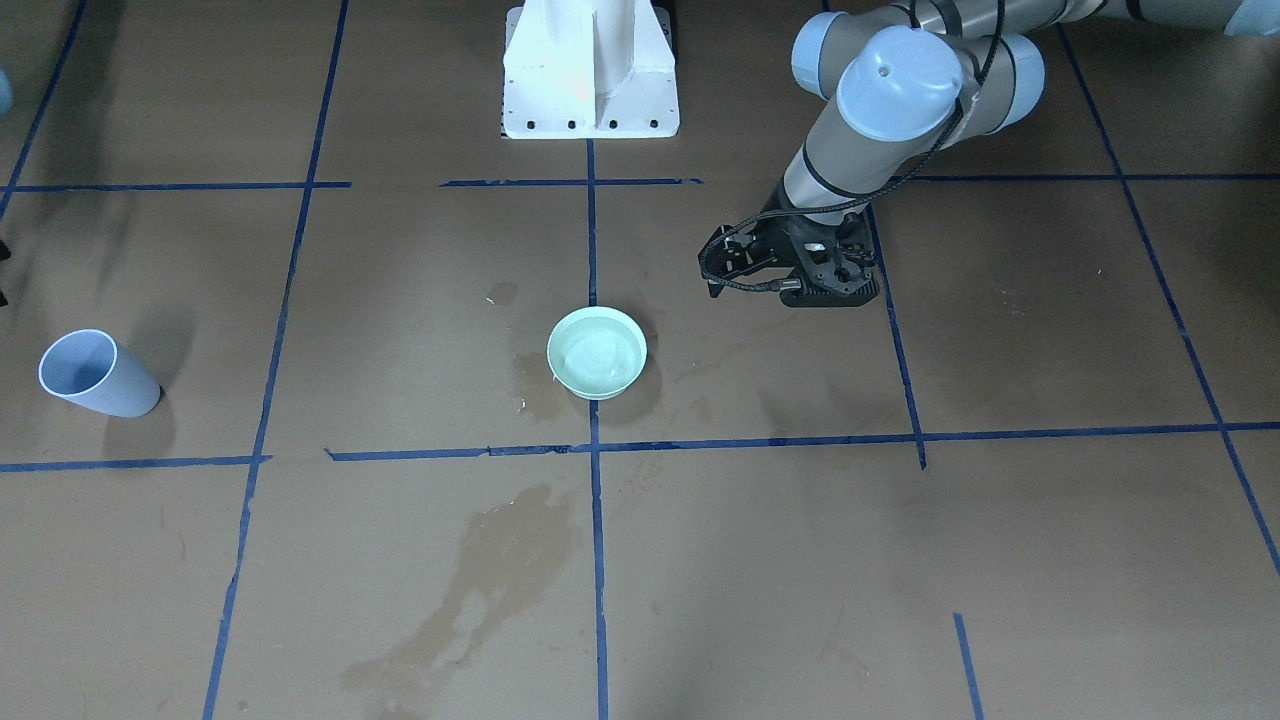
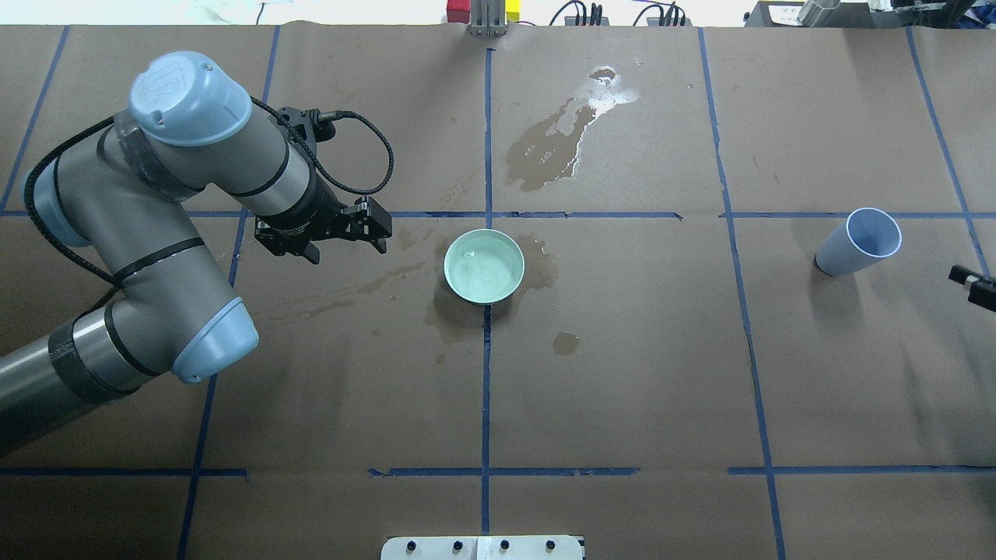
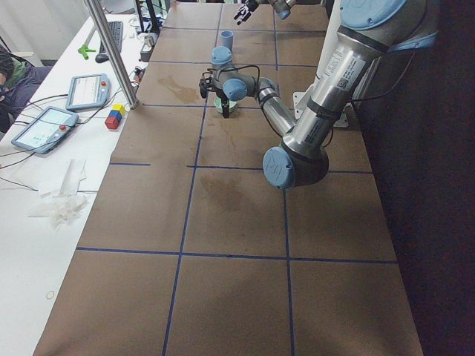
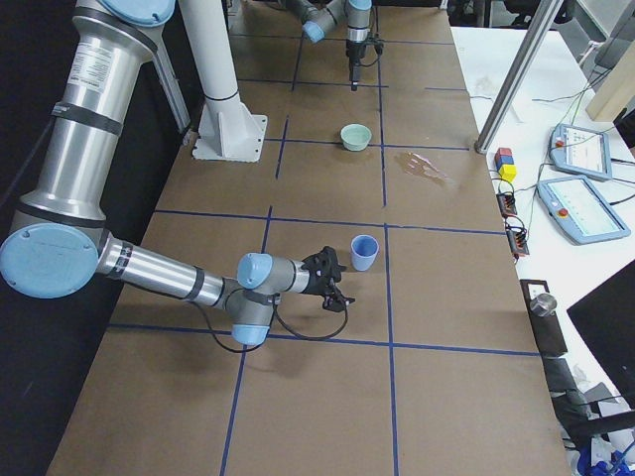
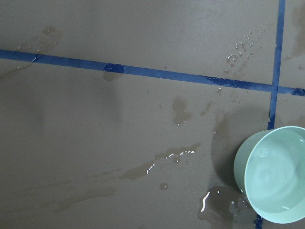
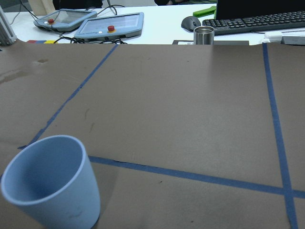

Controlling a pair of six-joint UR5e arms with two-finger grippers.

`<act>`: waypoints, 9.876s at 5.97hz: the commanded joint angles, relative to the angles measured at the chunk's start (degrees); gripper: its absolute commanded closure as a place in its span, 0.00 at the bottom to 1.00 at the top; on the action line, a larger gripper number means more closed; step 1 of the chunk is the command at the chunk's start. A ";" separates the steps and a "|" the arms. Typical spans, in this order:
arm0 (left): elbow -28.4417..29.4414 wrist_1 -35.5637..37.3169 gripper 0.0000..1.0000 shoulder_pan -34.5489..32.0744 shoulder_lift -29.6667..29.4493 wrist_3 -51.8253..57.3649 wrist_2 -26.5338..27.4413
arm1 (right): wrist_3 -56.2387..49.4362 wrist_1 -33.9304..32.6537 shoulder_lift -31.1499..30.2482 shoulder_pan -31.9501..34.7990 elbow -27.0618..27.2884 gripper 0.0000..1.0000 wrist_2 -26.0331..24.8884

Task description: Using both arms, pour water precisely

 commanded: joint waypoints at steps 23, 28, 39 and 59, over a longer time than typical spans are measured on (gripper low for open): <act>14.93 -13.65 1.00 6.16 -8.46 -15.67 8.49 | -59.33 -92.50 5.94 33.82 24.07 0.00 35.60; 1.49 -13.56 1.00 -12.63 12.59 3.86 -10.50 | -59.24 -92.67 5.50 33.73 23.90 0.00 35.95; 16.37 -29.67 1.00 -26.05 31.64 31.14 -15.46 | -59.24 -92.59 5.59 33.73 23.90 0.00 35.60; 6.11 12.45 0.00 -48.35 33.12 79.52 -10.89 | -59.24 -92.94 5.59 33.21 23.90 0.00 35.42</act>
